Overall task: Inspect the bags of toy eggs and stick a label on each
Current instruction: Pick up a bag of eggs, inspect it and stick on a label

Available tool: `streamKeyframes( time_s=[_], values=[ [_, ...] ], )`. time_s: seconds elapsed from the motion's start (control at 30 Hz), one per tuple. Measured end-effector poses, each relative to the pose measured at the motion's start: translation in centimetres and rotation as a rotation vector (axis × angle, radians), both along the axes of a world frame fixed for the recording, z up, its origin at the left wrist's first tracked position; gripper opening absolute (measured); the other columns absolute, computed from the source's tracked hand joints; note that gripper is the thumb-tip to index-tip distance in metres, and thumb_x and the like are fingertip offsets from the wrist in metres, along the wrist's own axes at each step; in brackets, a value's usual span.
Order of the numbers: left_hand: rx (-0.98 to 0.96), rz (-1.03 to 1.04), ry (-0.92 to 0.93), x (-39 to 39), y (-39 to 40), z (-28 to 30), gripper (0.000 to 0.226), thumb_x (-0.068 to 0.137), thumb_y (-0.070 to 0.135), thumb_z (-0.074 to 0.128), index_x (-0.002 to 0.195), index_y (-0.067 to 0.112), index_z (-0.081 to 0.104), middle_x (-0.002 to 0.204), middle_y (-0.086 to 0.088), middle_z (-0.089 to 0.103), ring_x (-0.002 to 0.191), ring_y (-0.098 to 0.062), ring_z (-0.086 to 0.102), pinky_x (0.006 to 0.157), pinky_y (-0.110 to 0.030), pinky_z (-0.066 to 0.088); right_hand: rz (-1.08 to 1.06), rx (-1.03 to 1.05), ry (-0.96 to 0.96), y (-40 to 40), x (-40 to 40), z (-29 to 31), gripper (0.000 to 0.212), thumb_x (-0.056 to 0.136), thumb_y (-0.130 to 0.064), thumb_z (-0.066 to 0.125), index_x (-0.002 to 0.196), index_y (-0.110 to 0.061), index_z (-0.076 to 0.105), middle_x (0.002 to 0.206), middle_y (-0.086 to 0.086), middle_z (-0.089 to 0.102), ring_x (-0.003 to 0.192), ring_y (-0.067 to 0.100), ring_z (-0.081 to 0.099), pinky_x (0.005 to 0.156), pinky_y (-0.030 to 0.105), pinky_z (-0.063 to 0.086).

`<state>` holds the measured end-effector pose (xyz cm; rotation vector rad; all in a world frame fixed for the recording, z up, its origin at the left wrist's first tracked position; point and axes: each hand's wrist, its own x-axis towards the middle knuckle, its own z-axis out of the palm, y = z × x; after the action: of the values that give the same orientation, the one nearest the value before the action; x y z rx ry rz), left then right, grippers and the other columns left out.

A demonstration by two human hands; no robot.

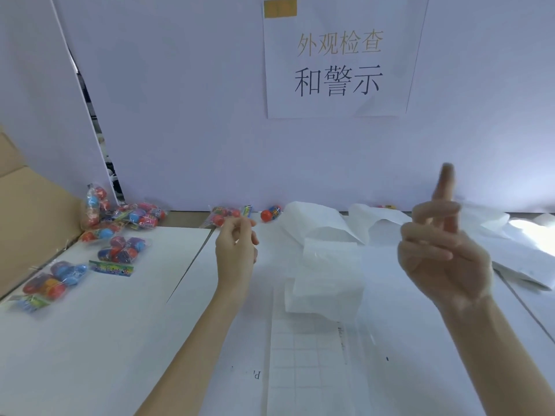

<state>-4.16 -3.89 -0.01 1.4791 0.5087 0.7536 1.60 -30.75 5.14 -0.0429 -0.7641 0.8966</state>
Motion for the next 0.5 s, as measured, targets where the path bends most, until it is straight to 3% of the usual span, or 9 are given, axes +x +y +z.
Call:
streamKeyframes(
  time_s=[0.07,0.17,0.27,0.37,0.43,0.5],
  values=[
    [0.016,0.015,0.017,0.1,-0.1,-0.2,0.013,0.105,0.020,0.054,0.095,0.015,0.061,0.074,0.004,0.055,0.053,-0.015,0.043,0.048,-0.019,0.035,-0.028,-0.155,0.032,0.8,0.1,-0.8,0.042,0.104,0.003,0.048,0.144,-0.009,0.059,0.108,0.016,0.067,0.084,0.029,0.064,0.072,0.029,0.048],
    [0.076,0.098,0.077,0.1,0.2,-0.4,0.009,0.104,0.023,0.057,0.105,0.014,0.062,0.095,-0.002,0.065,0.072,-0.020,0.054,0.062,-0.028,0.044,-0.314,-0.500,-0.117,2.4,0.1,-2.0,0.040,0.090,-0.021,0.079,0.129,-0.020,0.072,0.090,-0.003,0.065,0.071,0.010,0.059,0.059,0.019,0.050],
    [0.400,0.252,0.207,-0.1,2.0,-0.6,0.020,0.101,0.018,0.063,0.119,0.009,0.060,0.120,-0.011,0.061,0.104,-0.027,0.053,0.091,-0.034,0.041,-0.372,-0.716,-0.252,3.4,-0.1,-2.9,0.054,0.082,-0.034,0.087,0.131,-0.017,0.071,0.093,-0.002,0.065,0.074,0.011,0.057,0.060,0.020,0.048],
    [0.773,0.498,0.545,-1.3,5.7,-1.1,0.053,0.099,0.024,0.065,0.144,0.003,0.047,0.156,-0.027,0.031,0.143,-0.044,0.029,0.114,-0.045,0.028,-0.352,-0.866,-0.424,3.9,-0.2,-3.5,0.049,0.093,-0.036,0.075,0.137,-0.015,0.067,0.104,0.004,0.067,0.083,0.017,0.061,0.072,0.023,0.051],
    [0.834,0.594,0.792,-2.5,8.5,-1.9,0.070,0.101,0.033,0.061,0.157,0.003,0.031,0.168,-0.031,0.004,0.156,-0.046,0.004,0.125,-0.055,0.010,-0.338,-0.920,-0.479,4.0,-0.4,-3.7,0.044,0.097,-0.033,0.066,0.137,-0.014,0.067,0.108,0.006,0.067,0.087,0.018,0.062,0.078,0.024,0.052],
    [0.769,0.598,0.984,-3.4,10.3,-2.8,0.079,0.104,0.042,0.053,0.162,0.001,0.018,0.168,-0.034,-0.005,0.157,-0.049,-0.006,0.126,-0.058,0.000,-0.337,-0.948,-0.491,4.1,-0.3,-3.9,0.043,0.096,-0.033,0.065,0.135,-0.014,0.068,0.108,0.007,0.068,0.089,0.019,0.063,0.079,0.025,0.052]
  ],
)
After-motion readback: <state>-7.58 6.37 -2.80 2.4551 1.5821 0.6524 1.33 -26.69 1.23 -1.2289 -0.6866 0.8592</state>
